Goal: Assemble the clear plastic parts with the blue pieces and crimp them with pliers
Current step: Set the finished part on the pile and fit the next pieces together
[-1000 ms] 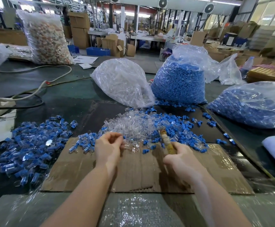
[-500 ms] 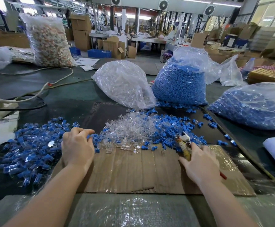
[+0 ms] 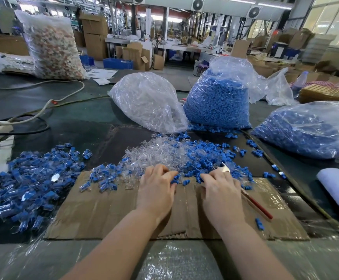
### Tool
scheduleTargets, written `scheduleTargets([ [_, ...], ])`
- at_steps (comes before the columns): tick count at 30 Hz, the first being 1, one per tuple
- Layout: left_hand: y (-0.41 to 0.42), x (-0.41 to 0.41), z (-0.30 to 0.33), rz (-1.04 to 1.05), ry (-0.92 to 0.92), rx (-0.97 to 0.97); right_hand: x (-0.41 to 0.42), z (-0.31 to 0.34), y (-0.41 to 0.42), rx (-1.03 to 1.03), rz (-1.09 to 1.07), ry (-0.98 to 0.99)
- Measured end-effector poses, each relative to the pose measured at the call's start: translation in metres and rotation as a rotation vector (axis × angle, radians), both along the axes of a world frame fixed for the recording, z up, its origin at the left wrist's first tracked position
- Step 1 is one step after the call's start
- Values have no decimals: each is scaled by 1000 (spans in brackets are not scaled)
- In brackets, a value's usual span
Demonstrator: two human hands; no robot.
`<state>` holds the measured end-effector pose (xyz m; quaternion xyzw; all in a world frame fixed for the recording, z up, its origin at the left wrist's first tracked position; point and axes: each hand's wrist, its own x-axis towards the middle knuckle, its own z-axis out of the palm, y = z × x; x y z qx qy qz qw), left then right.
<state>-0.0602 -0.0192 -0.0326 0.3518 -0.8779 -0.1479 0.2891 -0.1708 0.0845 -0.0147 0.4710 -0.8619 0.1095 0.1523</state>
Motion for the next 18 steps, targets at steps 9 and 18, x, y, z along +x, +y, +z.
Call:
scheduleTargets([
  [9,8,6,-11,-63,105,-12,5,-4,-13,-61,73,-159],
  [18,12,12,0,-173,289,120,15,12,-22,-189,183,-848],
])
